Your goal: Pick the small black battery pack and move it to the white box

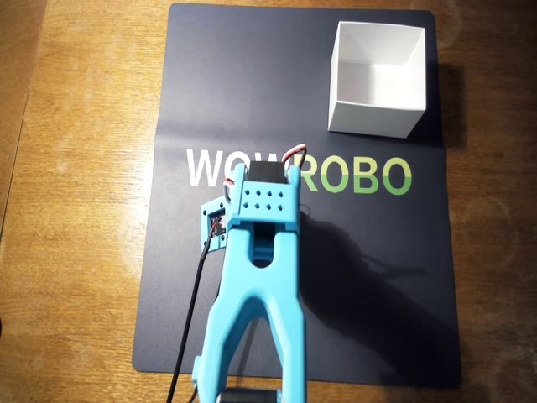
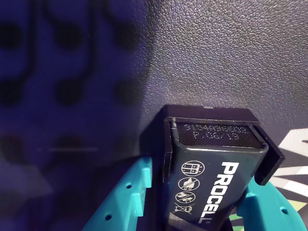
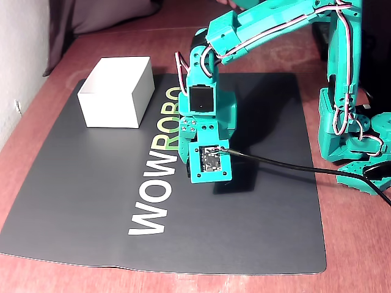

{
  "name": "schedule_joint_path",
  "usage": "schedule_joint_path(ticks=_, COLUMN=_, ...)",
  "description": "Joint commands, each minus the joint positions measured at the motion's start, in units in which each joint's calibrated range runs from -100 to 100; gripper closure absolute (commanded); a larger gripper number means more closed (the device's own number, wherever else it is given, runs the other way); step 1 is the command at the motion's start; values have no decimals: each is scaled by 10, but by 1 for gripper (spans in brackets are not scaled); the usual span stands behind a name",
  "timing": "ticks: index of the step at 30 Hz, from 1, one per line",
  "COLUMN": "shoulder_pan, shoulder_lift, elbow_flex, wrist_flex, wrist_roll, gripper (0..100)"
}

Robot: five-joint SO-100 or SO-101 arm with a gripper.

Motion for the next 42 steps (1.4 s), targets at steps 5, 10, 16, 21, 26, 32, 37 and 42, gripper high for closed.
schedule_joint_path(ticks=5, shoulder_pan=-2, shoulder_lift=-3, elbow_flex=-2, wrist_flex=-4, wrist_roll=2, gripper=88)
schedule_joint_path(ticks=10, shoulder_pan=-2, shoulder_lift=-3, elbow_flex=-2, wrist_flex=1, wrist_roll=14, gripper=92)
schedule_joint_path(ticks=16, shoulder_pan=2, shoulder_lift=-3, elbow_flex=-2, wrist_flex=2, wrist_roll=14, gripper=92)
schedule_joint_path(ticks=21, shoulder_pan=1, shoulder_lift=-3, elbow_flex=-2, wrist_flex=3, wrist_roll=14, gripper=95)
schedule_joint_path(ticks=26, shoulder_pan=2, shoulder_lift=-4, elbow_flex=-2, wrist_flex=3, wrist_roll=14, gripper=95)
schedule_joint_path(ticks=32, shoulder_pan=-2, shoulder_lift=-14, elbow_flex=-5, wrist_flex=3, wrist_roll=14, gripper=95)
schedule_joint_path(ticks=37, shoulder_pan=-2, shoulder_lift=-17, elbow_flex=-14, wrist_flex=3, wrist_roll=14, gripper=95)
schedule_joint_path(ticks=42, shoulder_pan=-3, shoulder_lift=-36, elbow_flex=-13, wrist_flex=3, wrist_roll=14, gripper=96)
